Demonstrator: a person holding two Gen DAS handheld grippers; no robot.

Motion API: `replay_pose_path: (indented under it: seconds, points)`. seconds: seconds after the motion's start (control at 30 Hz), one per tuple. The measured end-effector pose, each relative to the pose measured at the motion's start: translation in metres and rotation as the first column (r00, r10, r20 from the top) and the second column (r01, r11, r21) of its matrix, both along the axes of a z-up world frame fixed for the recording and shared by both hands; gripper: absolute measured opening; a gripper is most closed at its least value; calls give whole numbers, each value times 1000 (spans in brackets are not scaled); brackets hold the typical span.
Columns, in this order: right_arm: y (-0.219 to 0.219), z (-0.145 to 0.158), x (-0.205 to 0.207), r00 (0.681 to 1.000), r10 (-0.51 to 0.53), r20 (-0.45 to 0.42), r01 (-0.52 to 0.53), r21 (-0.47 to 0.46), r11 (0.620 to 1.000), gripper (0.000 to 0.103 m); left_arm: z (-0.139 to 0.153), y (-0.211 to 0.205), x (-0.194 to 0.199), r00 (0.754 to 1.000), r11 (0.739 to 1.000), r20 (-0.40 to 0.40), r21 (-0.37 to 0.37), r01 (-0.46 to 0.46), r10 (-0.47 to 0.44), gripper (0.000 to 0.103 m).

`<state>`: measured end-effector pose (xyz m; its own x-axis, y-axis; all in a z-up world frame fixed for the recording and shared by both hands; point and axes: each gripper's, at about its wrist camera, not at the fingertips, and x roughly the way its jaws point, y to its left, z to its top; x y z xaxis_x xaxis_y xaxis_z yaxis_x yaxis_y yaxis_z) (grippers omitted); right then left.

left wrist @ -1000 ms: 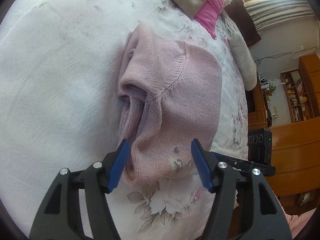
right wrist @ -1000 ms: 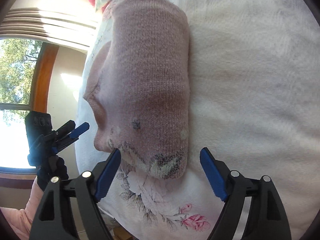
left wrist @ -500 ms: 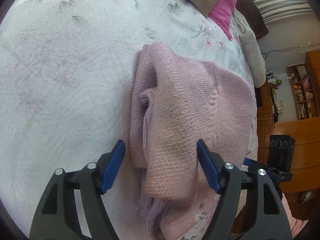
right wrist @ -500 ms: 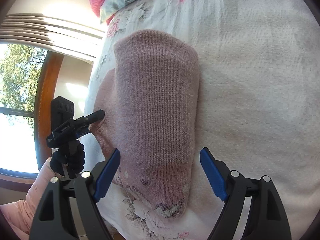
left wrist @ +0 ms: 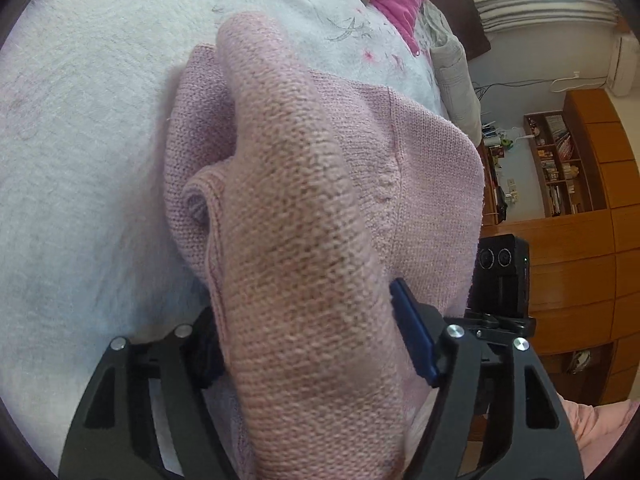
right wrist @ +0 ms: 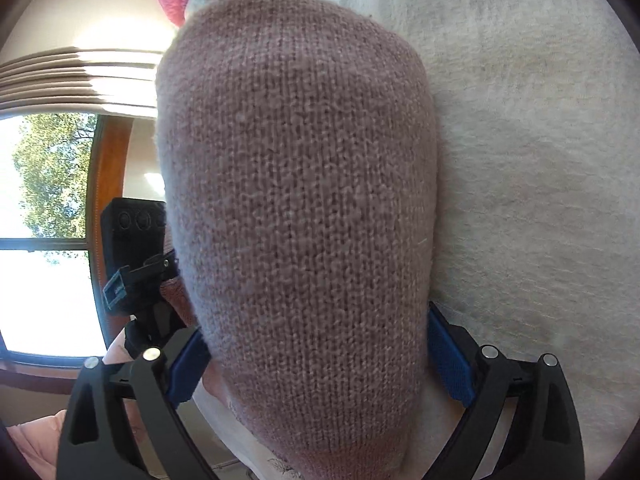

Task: Fold small clothes

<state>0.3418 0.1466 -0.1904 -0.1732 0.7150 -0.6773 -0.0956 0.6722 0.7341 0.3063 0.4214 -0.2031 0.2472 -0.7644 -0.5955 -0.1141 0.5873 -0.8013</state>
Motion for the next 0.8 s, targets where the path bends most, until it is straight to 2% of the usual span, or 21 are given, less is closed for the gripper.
replay_pose_path:
  seconds: [0.07,0.17,0.23,0.37,0.57,0.73,0.8]
  points:
    - [-1,1,-1,1000,-6,9,6,4,1000,86,0,-3,-1,1000,1000,0,-25,-5,5,56]
    - [-11,10,-4,1000,-25,16,24,58,998,69,4,-4,-2,1000,997,10,-79,-15,16,51]
    - [-21,19,-6,998,-52,18,50,98,994,66,10,-9,-5,999,993,26,-118,-17,21,51]
    - [-52,46,-14,995,-90,43,83,142,986,66,28,-34,-9,998,985,56,-170,-4,13,50]
    - [-137,84,-33,991,-114,65,104,134,985,66,56,-114,-9,994,973,92,-215,82,-63,50]
    - [-212,92,-32,981,-175,78,169,79,982,66,61,-195,5,987,969,107,-203,142,-122,50]
    - [-237,84,-30,975,-207,74,204,50,978,66,55,-225,11,982,973,114,-156,168,-151,51]
